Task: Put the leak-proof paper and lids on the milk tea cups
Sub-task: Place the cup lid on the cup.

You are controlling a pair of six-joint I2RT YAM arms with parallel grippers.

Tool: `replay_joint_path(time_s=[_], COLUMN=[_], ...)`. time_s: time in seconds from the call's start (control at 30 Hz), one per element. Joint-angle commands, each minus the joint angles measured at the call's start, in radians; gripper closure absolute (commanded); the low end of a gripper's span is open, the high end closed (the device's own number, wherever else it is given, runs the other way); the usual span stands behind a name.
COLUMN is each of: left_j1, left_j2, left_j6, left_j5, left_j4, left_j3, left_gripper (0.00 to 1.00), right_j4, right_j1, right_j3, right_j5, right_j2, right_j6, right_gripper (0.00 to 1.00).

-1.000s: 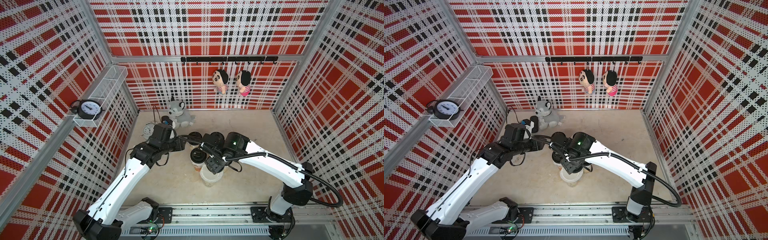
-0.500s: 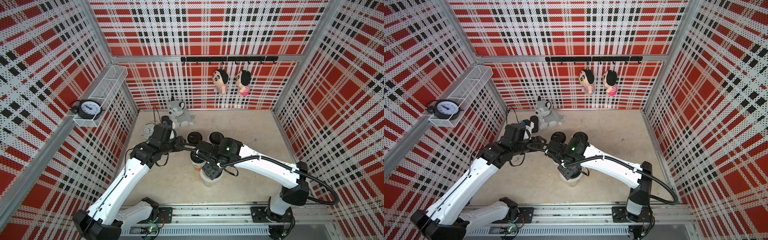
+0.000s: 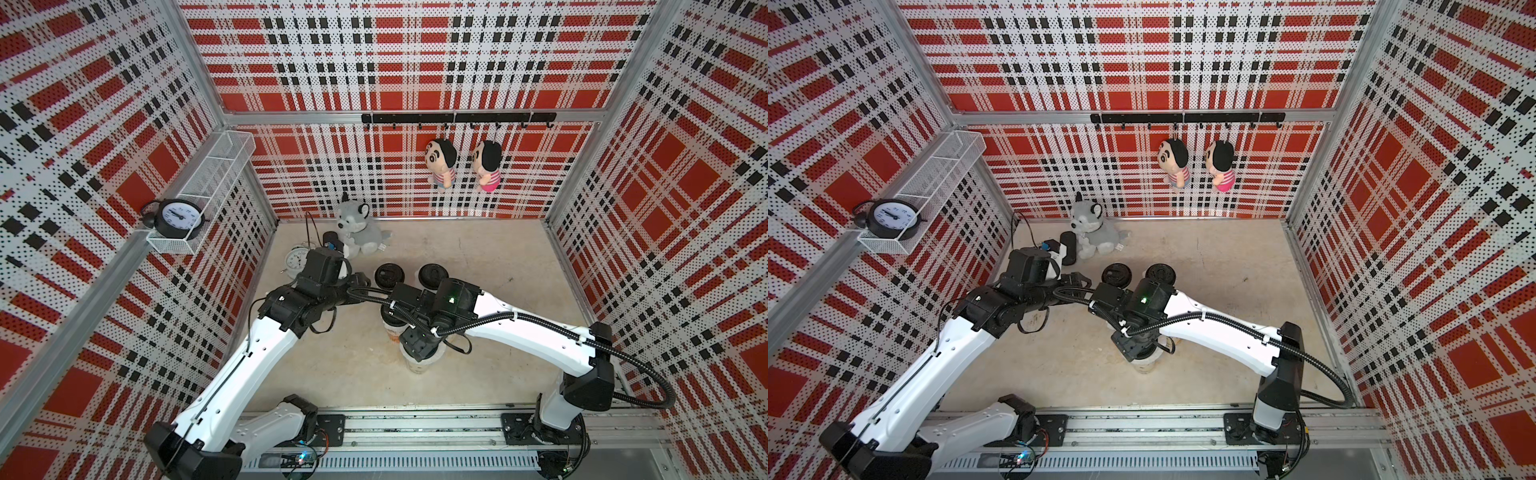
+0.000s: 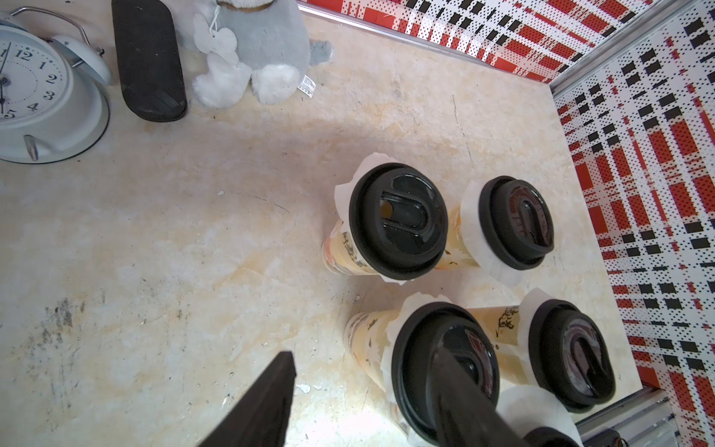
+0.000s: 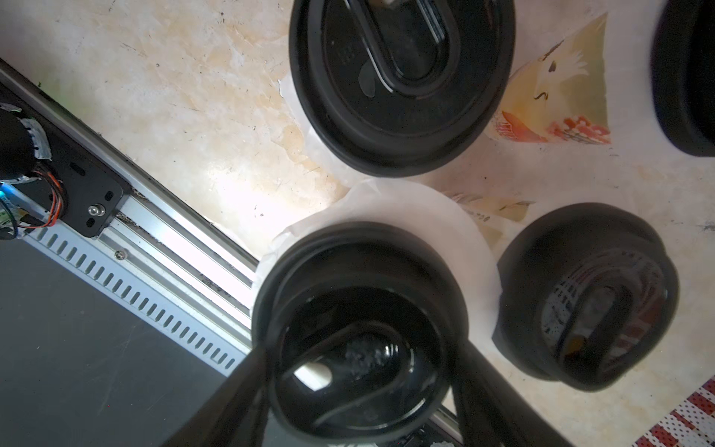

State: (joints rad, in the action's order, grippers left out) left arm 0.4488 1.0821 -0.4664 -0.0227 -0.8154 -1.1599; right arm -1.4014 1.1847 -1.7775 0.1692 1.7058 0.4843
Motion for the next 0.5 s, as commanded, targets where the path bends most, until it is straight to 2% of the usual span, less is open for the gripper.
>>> replay_joint_path(time_s=[0.0,0.47], left_j1=[-0.009,-0.010], left_j2=[-0.016,-0.027], left_j6=[0.009,0.007], left_j5=[0.009,0.007], left_j4=[-0.014,-0.020], left_j3=[-0.003,-0.001], left_gripper=[0.41,0.41], right_j4=[0.000,0.005], right_j1=[0.009,0.009], right_j3=[0.004,0.020], right_j5=[0.000,0.019], right_j2=[-0.006,-0.005], right_j6=[0.008,0.017], right_gripper=[0.28,0.27])
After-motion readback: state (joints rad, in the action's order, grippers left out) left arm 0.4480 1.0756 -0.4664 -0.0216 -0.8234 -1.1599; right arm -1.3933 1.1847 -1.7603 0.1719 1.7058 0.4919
